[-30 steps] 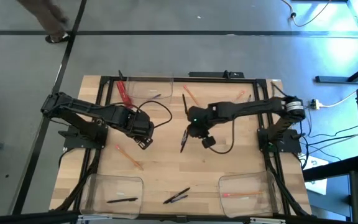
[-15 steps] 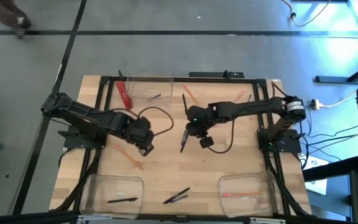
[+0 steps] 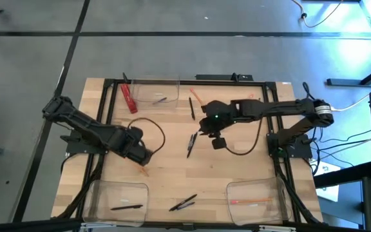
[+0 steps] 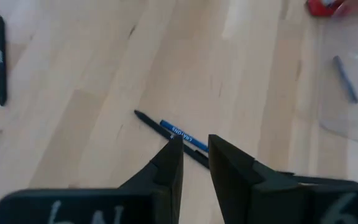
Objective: Sort crayons/erasers/pens/pencils in bins
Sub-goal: Put the yellow pencil into the bottom right transparent bin
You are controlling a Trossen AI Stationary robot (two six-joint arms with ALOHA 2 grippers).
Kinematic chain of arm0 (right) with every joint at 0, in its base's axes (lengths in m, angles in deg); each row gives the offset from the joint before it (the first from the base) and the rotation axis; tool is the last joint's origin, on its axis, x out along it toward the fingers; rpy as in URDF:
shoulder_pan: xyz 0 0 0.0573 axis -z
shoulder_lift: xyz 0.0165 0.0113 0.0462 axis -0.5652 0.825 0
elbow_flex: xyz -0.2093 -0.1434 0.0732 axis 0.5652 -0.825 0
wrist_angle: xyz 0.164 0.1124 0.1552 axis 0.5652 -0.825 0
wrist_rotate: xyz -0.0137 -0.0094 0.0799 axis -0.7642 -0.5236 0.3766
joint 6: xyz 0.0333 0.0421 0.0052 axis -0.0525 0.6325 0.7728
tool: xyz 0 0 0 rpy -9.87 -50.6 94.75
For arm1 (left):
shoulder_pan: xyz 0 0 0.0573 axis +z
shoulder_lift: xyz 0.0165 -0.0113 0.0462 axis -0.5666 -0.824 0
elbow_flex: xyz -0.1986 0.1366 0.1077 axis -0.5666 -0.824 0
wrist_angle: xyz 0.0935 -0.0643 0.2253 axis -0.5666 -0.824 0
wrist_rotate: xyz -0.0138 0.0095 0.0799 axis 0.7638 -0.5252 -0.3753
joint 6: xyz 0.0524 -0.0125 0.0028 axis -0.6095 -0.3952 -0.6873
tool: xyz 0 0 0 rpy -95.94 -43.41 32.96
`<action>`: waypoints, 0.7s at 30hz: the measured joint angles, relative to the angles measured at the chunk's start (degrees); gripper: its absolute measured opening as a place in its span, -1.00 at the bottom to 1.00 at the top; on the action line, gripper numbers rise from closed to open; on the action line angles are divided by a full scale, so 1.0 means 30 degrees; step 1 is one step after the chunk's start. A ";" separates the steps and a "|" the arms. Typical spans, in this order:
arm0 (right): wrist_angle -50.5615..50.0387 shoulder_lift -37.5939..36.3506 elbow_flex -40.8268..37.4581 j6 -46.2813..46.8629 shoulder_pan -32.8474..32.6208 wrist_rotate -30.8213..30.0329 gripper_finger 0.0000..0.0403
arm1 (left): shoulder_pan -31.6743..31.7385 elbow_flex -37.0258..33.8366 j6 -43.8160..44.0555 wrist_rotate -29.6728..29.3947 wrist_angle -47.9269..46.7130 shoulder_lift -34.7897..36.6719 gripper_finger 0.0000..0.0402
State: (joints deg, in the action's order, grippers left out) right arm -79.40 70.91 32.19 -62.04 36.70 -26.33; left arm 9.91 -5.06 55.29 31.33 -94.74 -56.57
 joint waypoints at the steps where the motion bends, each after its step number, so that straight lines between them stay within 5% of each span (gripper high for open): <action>1: 0.0012 -0.0178 0.0000 -0.0007 0.0000 0.0000 -0.61 | -0.0243 -0.0432 -0.0953 0.0410 0.0137 0.0000 -0.54; 10: 0.0003 -0.0851 0.0007 -0.0116 0.0000 0.0000 -0.61 | -0.1391 -0.3787 -0.9330 0.1472 0.0483 -0.0007 -0.54; 21: -0.0032 -0.0857 0.0007 -0.0066 -0.0007 0.0007 -0.61 | -0.1570 -0.5996 -1.7015 0.3000 0.5257 -0.0007 -0.54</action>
State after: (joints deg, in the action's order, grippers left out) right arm -79.49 68.34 32.21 -62.23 36.68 -26.31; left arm 5.20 -23.05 4.25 40.33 -78.97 -56.60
